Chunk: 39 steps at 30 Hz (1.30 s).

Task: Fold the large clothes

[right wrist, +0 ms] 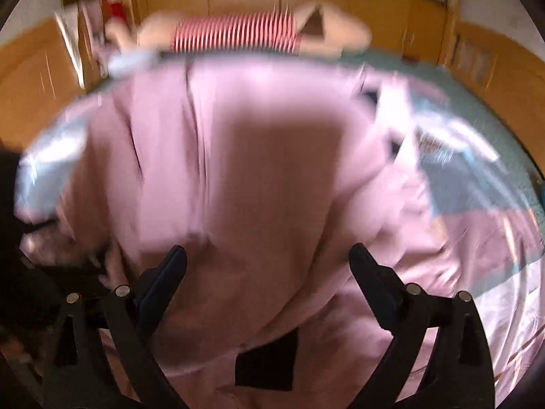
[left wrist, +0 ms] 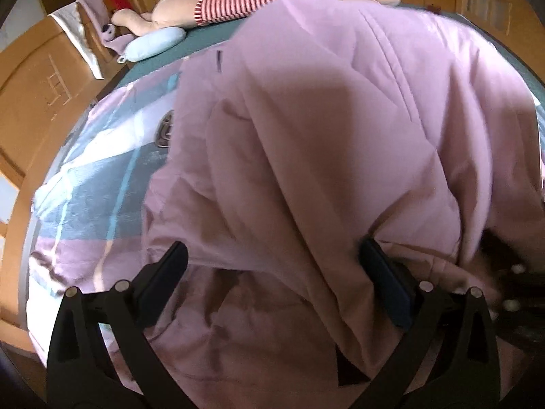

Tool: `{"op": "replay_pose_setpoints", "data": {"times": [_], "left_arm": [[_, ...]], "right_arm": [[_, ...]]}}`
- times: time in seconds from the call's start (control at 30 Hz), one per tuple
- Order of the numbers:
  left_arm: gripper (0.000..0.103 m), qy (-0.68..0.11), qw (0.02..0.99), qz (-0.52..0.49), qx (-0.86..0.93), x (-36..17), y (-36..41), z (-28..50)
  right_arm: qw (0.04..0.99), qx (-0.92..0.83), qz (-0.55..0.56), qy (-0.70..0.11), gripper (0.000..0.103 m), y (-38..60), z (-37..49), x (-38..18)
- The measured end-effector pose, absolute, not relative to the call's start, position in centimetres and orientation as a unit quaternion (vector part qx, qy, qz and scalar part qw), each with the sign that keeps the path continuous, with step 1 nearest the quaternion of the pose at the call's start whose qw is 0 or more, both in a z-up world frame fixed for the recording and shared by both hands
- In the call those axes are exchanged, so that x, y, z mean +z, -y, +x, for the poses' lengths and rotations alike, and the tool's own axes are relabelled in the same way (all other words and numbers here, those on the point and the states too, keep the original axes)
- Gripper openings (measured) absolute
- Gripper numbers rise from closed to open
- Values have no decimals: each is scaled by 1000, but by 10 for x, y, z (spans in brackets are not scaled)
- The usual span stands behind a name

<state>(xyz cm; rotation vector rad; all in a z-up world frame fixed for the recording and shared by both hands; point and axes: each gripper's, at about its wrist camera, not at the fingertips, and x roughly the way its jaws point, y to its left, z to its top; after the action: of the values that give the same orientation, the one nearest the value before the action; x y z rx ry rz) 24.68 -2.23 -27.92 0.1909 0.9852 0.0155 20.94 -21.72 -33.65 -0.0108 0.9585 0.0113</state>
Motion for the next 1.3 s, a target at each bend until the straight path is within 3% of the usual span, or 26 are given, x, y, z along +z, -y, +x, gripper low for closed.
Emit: {"op": "replay_pose_setpoints", "data": {"times": [0.17, 0.3, 0.53, 0.77, 0.87, 1.07, 1.3], "left_arm": [[101, -438, 892, 111, -24, -259, 33, 225], [101, -456, 881, 123, -28, -277, 43, 226], [101, -519, 853, 5, -51, -295, 9, 247], [101, -495, 866, 50, -36, -282, 27, 235], [101, -440, 895, 68, 7, -259, 20, 229], [101, -441, 896, 54, 24, -255, -1, 243], [101, -474, 878, 68, 20, -282, 2, 256]], "right_arm": [[872, 10, 50, -487, 98, 231, 213, -347], [870, 9, 53, -489, 100, 233, 212, -349], [874, -3, 29, -485, 102, 221, 213, -351], [875, -4, 28, -483, 102, 221, 209, -354], [876, 0, 34, -482, 102, 224, 212, -348], [927, -37, 33, -372, 102, 237, 192, -301], [949, -19, -4, -315, 102, 220, 175, -287]]}}
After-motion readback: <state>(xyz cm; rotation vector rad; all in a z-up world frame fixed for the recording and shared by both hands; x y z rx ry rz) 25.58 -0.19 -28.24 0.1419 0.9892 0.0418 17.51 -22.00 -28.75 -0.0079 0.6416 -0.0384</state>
